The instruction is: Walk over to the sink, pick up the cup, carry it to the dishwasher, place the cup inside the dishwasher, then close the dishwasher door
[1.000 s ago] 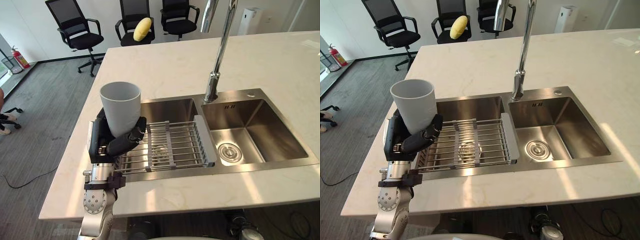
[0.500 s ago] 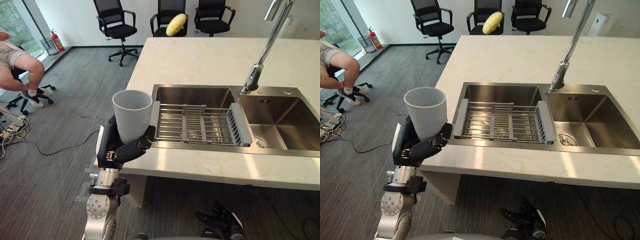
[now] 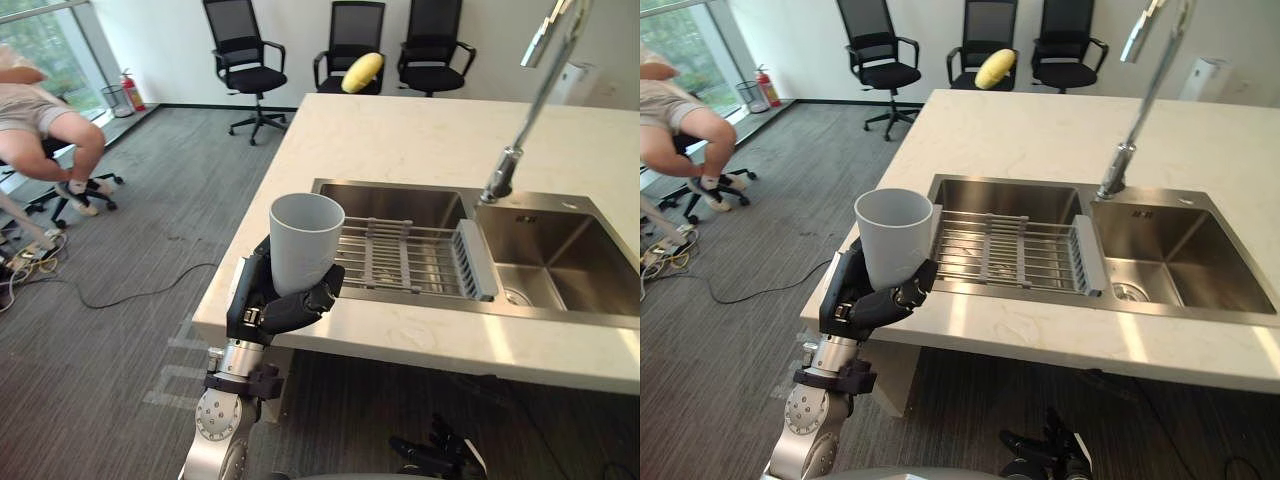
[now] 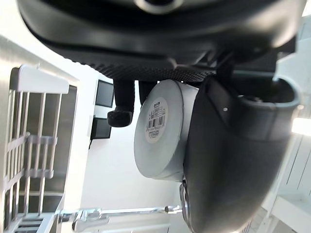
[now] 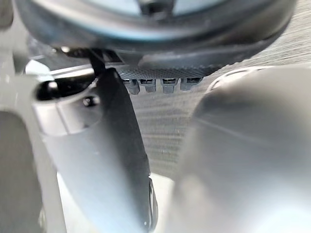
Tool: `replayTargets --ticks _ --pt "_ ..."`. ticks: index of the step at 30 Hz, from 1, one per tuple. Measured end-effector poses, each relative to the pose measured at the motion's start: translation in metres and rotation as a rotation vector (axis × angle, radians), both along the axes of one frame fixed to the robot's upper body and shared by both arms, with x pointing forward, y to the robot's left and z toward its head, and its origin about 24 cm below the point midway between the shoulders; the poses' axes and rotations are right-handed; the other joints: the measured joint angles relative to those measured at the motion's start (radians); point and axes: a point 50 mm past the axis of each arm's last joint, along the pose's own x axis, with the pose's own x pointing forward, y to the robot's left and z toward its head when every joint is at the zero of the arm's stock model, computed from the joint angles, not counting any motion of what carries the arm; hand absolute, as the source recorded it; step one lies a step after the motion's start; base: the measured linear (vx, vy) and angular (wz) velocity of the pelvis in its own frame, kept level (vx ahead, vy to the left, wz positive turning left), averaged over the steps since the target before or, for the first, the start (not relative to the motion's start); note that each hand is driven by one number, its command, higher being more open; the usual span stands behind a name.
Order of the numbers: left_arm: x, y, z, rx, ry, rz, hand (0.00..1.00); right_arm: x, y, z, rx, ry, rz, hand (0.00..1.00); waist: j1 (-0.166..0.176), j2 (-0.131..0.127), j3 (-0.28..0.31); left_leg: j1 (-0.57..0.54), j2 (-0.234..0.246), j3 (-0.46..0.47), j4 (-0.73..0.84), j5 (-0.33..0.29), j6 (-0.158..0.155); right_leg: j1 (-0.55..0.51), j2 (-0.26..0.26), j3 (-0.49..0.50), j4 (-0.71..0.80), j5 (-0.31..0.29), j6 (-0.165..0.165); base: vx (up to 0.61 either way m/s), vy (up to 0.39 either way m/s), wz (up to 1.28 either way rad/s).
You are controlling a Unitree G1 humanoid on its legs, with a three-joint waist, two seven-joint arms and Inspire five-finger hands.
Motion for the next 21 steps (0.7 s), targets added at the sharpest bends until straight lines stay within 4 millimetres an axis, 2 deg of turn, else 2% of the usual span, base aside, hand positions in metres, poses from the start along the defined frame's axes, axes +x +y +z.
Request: replayTargets --ticks 2,4,5,6,8,9,10,12,15,17,21 --pt "0.0 0.0 0.0 -0.007 0.003 0.013 0.0 0.0 -0.001 0.0 -0.001 0.0 0.008 1.0 0.021 0.007 -0.018 0.0 0.001 -0.019 -0.024 0.014 -0.001 0.014 0.01 -0.011 -0.023 -0.011 0.012 0.03 -0.062 0.4" --pt "0.0 0.0 0.0 -0.009 0.009 0.018 0.0 0.003 0.0 0.001 0.0 -0.005 0.035 1.0 0.024 0.009 -0.028 -0.008 -0.003 -0.037 -0.06 0.042 0.007 0.034 0.027 -0.008 -0.059 -0.015 0.008 0.04 -0.065 0.73" --pt "0.0 0.0 -0.001 -0.005 0.015 0.012 0.0 0.003 0.0 0.0 0.002 -0.003 0.037 1.0 0.022 0.012 -0.038 -0.022 -0.01 -0.015 -0.072 0.063 0.018 0.049 0.027 -0.023 -0.078 -0.017 0.009 0.06 -0.034 1.01" --pt "0.0 0.0 -0.002 -0.004 0.02 0.007 0.0 0.003 0.001 0.0 0.005 0.001 0.034 1.0 0.017 0.009 -0.04 -0.033 -0.013 0.024 -0.073 0.077 0.036 0.061 0.022 -0.038 -0.09 -0.019 0.008 0.06 -0.005 1.25" --pt "0.0 -0.004 -0.002 -0.008 0.019 -0.028 0.0 0.002 0.005 -0.003 0.015 0.014 0.022 1.0 -0.008 0.001 -0.044 -0.068 -0.01 0.221 -0.072 0.109 0.088 0.105 -0.001 -0.138 -0.12 -0.008 0.001 0.08 0.035 1.87" --pt "0.0 -0.007 -0.002 -0.017 0.018 -0.057 0.0 0.004 0.005 -0.003 0.009 0.011 0.019 1.0 -0.007 -0.003 -0.041 -0.085 0.001 0.314 -0.061 0.114 0.093 0.127 -0.014 -0.205 -0.12 -0.003 0.003 0.08 0.071 1.84" --pt "-0.001 -0.008 -0.002 -0.022 0.017 -0.071 0.0 0.006 0.004 -0.002 0.004 0.008 0.017 1.0 -0.003 0.0 -0.042 -0.094 0.0 0.356 -0.05 0.118 0.098 0.14 -0.018 -0.229 -0.12 -0.003 0.003 0.06 0.109 1.65" --pt "-0.001 -0.015 -0.001 -0.036 0.008 -0.116 0.0 0.016 0.0 -0.001 -0.014 -0.01 0.015 1.0 -0.005 0.004 -0.043 -0.125 -0.008 0.464 -0.025 0.123 0.131 0.174 -0.023 -0.286 -0.119 -0.011 -0.008 -0.01 0.154 1.45" --pt "-0.001 -0.017 -0.003 -0.032 0.014 -0.127 0.0 0.047 0.002 0.005 -0.015 -0.087 0.023 1.0 0.014 0.005 -0.035 -0.124 -0.046 0.459 -0.069 0.143 0.141 0.183 -0.033 -0.286 -0.109 -0.05 -0.019 -0.06 0.096 0.62" --pt "-0.001 -0.021 -0.006 -0.028 0.025 -0.144 0.0 0.051 0.001 0.006 -0.017 -0.097 0.027 1.0 0.011 0.008 -0.035 -0.118 -0.075 0.435 -0.106 0.164 0.143 0.186 -0.037 -0.272 -0.103 -0.069 -0.006 -0.1 0.032 0.42" --pt "-0.002 -0.024 -0.009 -0.009 0.035 -0.185 0.0 0.045 0.003 0.004 -0.014 -0.066 0.064 1.0 0.005 0.006 -0.027 -0.12 -0.088 0.415 -0.111 0.168 0.144 0.19 -0.038 -0.268 -0.098 -0.077 -0.002 -0.07 -0.012 0.19"
